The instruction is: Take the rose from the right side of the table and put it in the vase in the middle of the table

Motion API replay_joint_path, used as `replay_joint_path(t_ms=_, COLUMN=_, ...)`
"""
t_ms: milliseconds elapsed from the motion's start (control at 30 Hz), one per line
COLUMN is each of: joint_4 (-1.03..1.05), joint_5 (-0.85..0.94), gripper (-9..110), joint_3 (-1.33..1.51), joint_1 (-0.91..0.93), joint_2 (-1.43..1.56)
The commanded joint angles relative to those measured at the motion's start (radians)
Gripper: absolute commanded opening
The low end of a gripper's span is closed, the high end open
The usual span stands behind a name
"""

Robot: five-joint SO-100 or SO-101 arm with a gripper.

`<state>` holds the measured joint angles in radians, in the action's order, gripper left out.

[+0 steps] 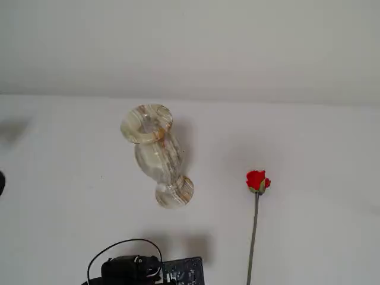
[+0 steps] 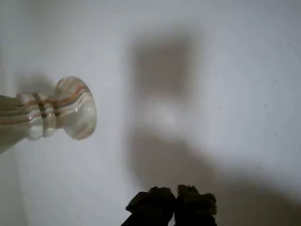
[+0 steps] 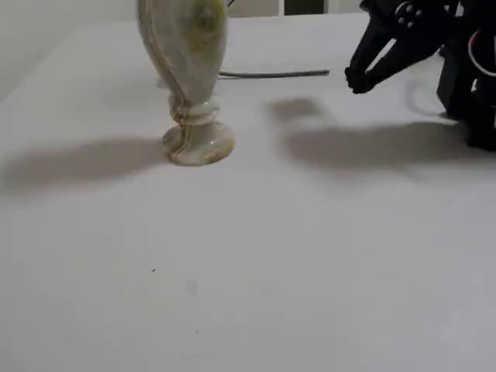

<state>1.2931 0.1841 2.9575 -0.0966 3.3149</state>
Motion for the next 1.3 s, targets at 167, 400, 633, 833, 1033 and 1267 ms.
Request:
replay_joint_path(t_ms=167, joint_4=0.003, joint_5=-0.006, gripper=0, joint_3=0.034, joint_1=0.000, joint_2=0.009)
replay_joint_path(t_ms=400, joint_4=0.003, joint_5=-0.006, gripper=0, joint_3=0.034, joint_1=0.000, joint_2=0.009)
replay_joint_path(t_ms=633, joint_4=0.003, joint_5=-0.006, gripper=0, joint_3=0.034, joint_1=0.000, joint_2=0.009)
replay_joint_path(t_ms=833, joint_4=0.003, joint_5=-0.006, gripper=0, joint_3=0.034, joint_1=0.000, joint_2=0.009)
replay_joint_path(t_ms=1033, joint_4=-0.232, joint_5=-0.055, gripper=0, joint_3=0.063, joint_1=0.084, joint_2=0.009)
replay_joint_path(t_ms=1267, joint_4=-0.492, joint_5=-0.091, gripper=9, joint_3=-0.014, joint_1=0.153, joint_2=-0.025)
